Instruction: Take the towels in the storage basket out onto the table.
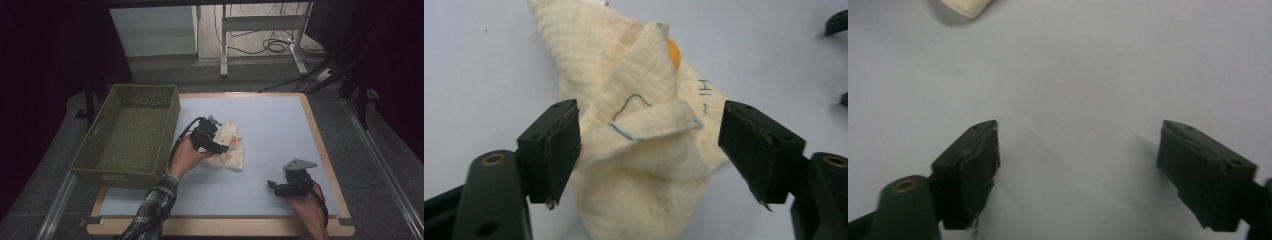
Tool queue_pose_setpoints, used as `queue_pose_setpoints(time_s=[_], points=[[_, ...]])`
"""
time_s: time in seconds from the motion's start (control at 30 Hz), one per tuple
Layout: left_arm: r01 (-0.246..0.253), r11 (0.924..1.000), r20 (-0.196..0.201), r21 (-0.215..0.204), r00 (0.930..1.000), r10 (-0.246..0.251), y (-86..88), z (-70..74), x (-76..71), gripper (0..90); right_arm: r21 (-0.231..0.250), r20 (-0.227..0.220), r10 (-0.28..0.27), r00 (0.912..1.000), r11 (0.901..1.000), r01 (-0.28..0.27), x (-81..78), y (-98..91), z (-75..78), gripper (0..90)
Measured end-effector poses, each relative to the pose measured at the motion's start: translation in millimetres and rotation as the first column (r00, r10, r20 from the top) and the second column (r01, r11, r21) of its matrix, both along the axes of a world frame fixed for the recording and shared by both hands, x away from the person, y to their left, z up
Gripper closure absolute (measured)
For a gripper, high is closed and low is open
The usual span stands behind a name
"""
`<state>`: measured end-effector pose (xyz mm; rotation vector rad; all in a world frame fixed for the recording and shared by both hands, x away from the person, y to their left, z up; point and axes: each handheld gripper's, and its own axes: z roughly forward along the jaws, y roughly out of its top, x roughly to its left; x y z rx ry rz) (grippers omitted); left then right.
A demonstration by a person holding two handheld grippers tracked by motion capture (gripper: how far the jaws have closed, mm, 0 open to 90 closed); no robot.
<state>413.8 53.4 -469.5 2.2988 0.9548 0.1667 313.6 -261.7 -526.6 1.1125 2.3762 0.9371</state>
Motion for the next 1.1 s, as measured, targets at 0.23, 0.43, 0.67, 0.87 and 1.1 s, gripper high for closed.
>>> queue_pose_setpoints(time_s=[0.23, 0.43, 0.67, 0.87, 1.1], points=[[0.004, 0.9999, -0.006, 0.016, 1.0, -0.004, 2.5, -17.4, 1.2, 73.6, 0.04, -0.003, 0.06, 0.9982, 0.9974, -0.06, 18.8, 12.0, 9.6, 34.9], [-0.022, 0.9998, -0.005, 0.002, 0.9997, 0.022, 18.1, -11.0, -3.6, 80.6, 0.076, -0.018, 0.107, 0.994, 0.9915, -0.106, 45.5, 33.7, 16.5, 50.3], [-0.042, 0.9991, 0.009, 0.008, 0.9991, 0.042, 27.6, -3.1, -6.2, 80.3, 0.077, -0.03, 0.117, 0.9927, 0.9904, -0.114, 66.5, 57.5, 19.0, 58.5], [-0.056, 0.9984, -0.001, 0.004, 0.9984, 0.056, 34.0, -3.5, -7.1, 79.3, 0.069, -0.036, 0.132, 0.9906, 0.9892, -0.13, 86.8, 91.7, 15.0, 50.7], [-0.064, 0.9979, 0.001, -0.002, 0.9979, 0.064, 38.6, -3.2, -8.5, 78.4, 0.032, -0.052, 0.154, 0.9867, 0.9878, -0.153, 87.0, 104.6, 4.1, 87.1]])
